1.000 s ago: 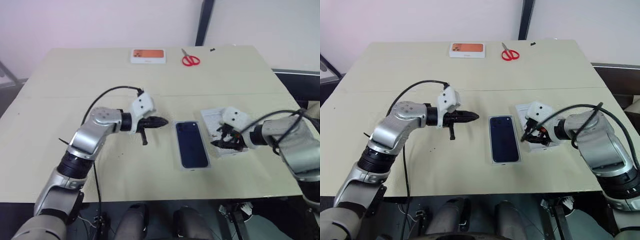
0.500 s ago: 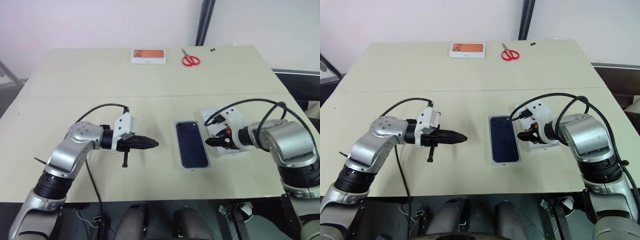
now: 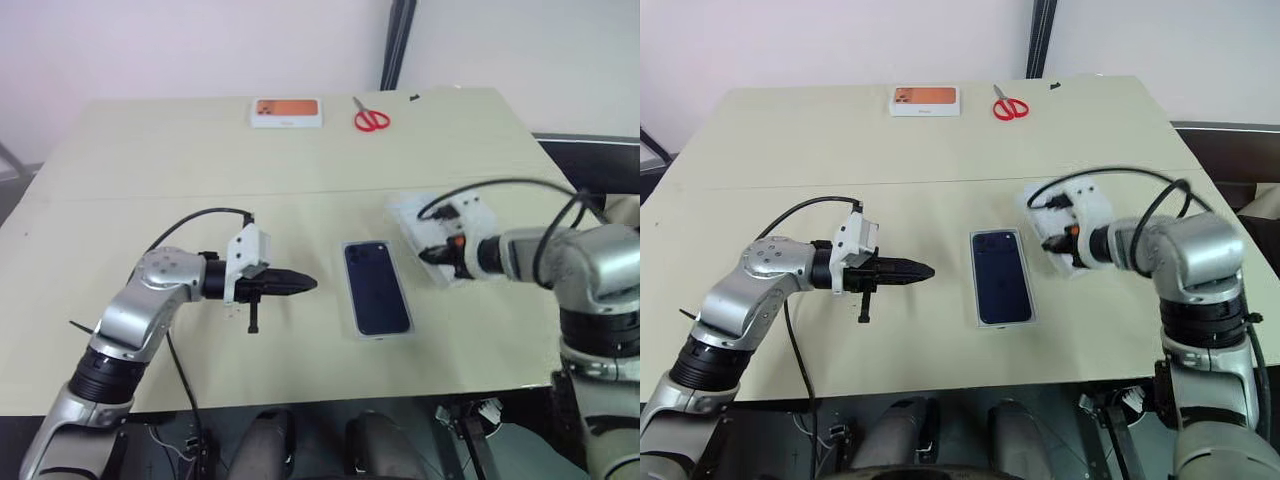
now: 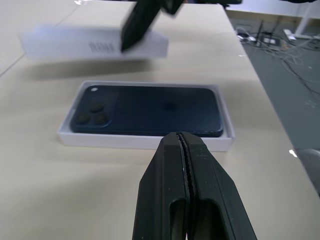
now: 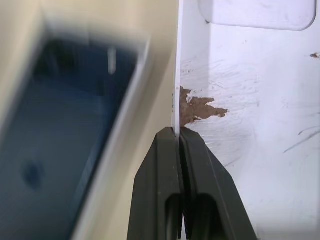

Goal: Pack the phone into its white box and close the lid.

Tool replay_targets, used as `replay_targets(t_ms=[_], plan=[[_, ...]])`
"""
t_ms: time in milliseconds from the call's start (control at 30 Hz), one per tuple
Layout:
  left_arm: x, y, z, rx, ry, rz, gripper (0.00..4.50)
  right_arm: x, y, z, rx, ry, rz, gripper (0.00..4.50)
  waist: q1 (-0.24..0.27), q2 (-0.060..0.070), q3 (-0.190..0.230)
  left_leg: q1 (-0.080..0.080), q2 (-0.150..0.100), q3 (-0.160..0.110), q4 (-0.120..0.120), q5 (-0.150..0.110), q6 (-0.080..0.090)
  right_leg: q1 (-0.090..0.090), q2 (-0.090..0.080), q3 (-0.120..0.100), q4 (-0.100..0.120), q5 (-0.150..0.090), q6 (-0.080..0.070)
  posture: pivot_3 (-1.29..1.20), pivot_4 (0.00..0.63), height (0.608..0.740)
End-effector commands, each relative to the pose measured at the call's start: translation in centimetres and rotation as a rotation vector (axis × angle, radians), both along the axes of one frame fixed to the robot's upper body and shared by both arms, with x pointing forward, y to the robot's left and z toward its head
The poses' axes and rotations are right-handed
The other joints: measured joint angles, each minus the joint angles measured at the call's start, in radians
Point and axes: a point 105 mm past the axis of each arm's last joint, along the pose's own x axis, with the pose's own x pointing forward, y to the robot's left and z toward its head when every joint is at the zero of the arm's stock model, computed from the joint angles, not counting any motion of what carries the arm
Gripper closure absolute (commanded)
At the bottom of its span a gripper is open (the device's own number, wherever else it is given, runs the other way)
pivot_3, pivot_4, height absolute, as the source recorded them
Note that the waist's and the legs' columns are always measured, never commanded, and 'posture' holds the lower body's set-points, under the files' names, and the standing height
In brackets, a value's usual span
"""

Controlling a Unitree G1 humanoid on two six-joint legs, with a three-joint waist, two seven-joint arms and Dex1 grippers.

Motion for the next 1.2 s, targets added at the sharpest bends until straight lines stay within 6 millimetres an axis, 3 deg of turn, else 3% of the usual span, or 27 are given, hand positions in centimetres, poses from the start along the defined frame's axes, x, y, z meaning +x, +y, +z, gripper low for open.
replay_targets(t_ms=[33, 100, 233, 400, 533, 733, 967, 1200], plan=[[1.7, 2.3, 1.6, -0.052, -0.076, 0.14, 4.47, -2.0, 3.8, 3.9, 0.354, -0.044, 0.271, 4.48, 0.001, 0.0, 0.0, 0.0, 0.0, 0.0, 0.0, 0.0, 0.0, 0.0, 0.0, 0.0, 0.0, 0.0, 0.0, 0.0, 0.15, 0.74], [2.2, 3.3, 2.0, -0.063, -0.084, 0.186, 4.47, -4.0, 6.2, 4.0, 0.478, 0.006, 0.42, 4.48, 0.001, 0.0, 0.0, 0.0, 0.001, 0.0, 0.0, 0.0, 0.0, 0.0, 0.0, 0.0, 0.0, 0.0, 0.0, 0.0, 0.15, 0.74], [2.8, 4.4, 2.5, -0.068, -0.096, 0.232, 4.47, -6.8, 9.6, 3.3, 0.634, 0.101, 0.493, 4.48, 0.005, -0.001, 0.0, -0.001, 0.001, 0.0, 0.002, -0.001, 0.001, 0.002, -0.001, -0.001, -0.001, 0.0, 0.0, 0.0, 0.15, 0.74], [2.9, 4.9, 2.6, -0.031, -0.113, 0.227, 4.47, -7.4, 12.3, 1.1, 0.8, 0.163, 0.387, 4.48, -0.001, -0.001, 0.0, -0.001, 0.001, 0.001, 0.003, -0.001, 0.002, 0.002, 0.0, -0.001, -0.001, 0.0, 0.0, 0.0, 0.15, 0.74], [2.9, 4.5, 2.8, -0.026, -0.12, 0.212, 4.47, -7.8, 14.2, -0.3, 0.901, 0.228, 0.194, 4.48, -0.001, -0.001, 0.0, -0.001, 0.001, 0.001, 0.002, -0.001, 0.002, 0.0, 0.0, 0.0, -0.001, 0.0, 0.0, 0.0, 0.15, 0.74], [2.7, 3.0, 2.6, -0.008, -0.116, 0.142, 4.47, -8.1, 13.2, -3.2, 0.853, 0.317, -0.008, 4.48, 0.003, -0.001, 0.0, 0.0, 0.001, 0.001, 0.002, -0.001, 0.002, 0.001, 0.0, 0.0, -0.001, 0.0, 0.0, 0.0, 0.15, 0.74], [1.9, 0.3, 0.9, 0.064, -0.091, 0.007, 4.47, -7.5, 11.5, -4.1, 0.815, 0.321, -0.091, 4.48, 0.001, 0.0, 0.0, 0.0, 0.001, 0.001, 0.001, -0.001, 0.002, 0.001, 0.0, 0.0, -0.001, 0.0, 0.0, 0.0, 0.15, 0.74], [2.0, -1.5, 0.2, 0.097, -0.109, -0.044, 4.47, -6.4, 9.6, -2.5, 0.747, 0.219, 0.012, 1.27, 0.001, 0.0, 0.0, 0.0, 0.001, 0.001, 0.002, -0.001, 0.002, 0.001, 0.0, 0.0, -0.001, 0.0, 0.0, 0.0, 0.15, 0.74]])
